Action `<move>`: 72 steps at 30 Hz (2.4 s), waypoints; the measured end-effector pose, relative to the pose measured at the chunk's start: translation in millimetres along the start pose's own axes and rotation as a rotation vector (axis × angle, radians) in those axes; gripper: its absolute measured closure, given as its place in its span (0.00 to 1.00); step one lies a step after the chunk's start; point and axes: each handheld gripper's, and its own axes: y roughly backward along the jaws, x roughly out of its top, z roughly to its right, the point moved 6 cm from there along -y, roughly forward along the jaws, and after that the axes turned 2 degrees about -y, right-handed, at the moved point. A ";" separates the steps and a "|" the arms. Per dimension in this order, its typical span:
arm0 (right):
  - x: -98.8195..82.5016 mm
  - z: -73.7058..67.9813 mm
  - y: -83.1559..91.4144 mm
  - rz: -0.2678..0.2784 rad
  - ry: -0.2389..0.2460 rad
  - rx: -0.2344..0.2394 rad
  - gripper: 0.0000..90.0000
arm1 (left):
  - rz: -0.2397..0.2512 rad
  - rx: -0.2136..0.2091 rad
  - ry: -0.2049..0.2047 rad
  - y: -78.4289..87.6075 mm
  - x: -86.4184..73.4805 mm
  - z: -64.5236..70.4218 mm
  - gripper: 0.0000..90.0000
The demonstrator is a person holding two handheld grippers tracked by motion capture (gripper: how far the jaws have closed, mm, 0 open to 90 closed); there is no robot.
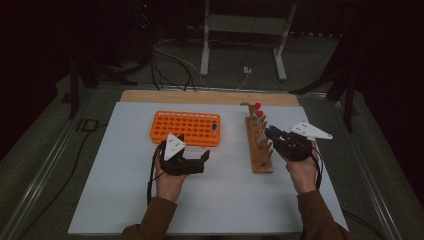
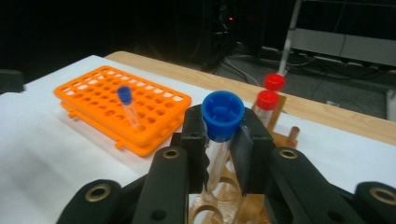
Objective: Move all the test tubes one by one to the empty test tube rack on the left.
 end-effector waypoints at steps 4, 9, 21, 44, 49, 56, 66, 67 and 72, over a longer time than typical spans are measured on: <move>-1.4 -6.9 -0.5 -0.008 -0.008 0.038 0.85 | -0.003 -0.014 -0.006 -4.9 1.7 6.2 0.01; -9.7 -18.0 -4.8 -0.036 -0.004 0.074 0.85 | -0.038 -0.041 -0.021 -17.1 1.4 20.6 0.01; -16.7 -45.6 -11.3 -0.065 0.027 0.162 0.85 | -0.056 -0.132 -0.095 -38.0 7.0 57.1 0.09; -25.2 -70.8 -18.6 -0.112 0.036 0.269 0.85 | -0.115 -0.216 -0.172 -61.3 4.1 85.9 0.64; -25.3 -72.0 -18.9 -0.113 0.040 0.274 0.85 | -0.118 -0.232 -0.210 -60.1 3.3 87.7 0.82; -20.8 -68.0 -15.2 -0.075 -0.019 0.321 0.57 | -0.117 -0.219 -0.217 -59.3 4.0 84.4 0.85; -16.3 -54.5 -6.5 -0.059 -0.023 0.246 0.18 | -0.092 -0.175 -0.162 -53.7 12.4 61.2 0.85; -16.7 -53.2 -5.8 -0.060 -0.022 0.237 0.17 | -0.087 -0.167 -0.155 -53.1 13.5 57.5 0.85; -21.2 -44.2 -1.5 -0.061 -0.020 0.205 0.12 | -0.071 -0.129 -0.127 -49.6 17.9 38.0 0.85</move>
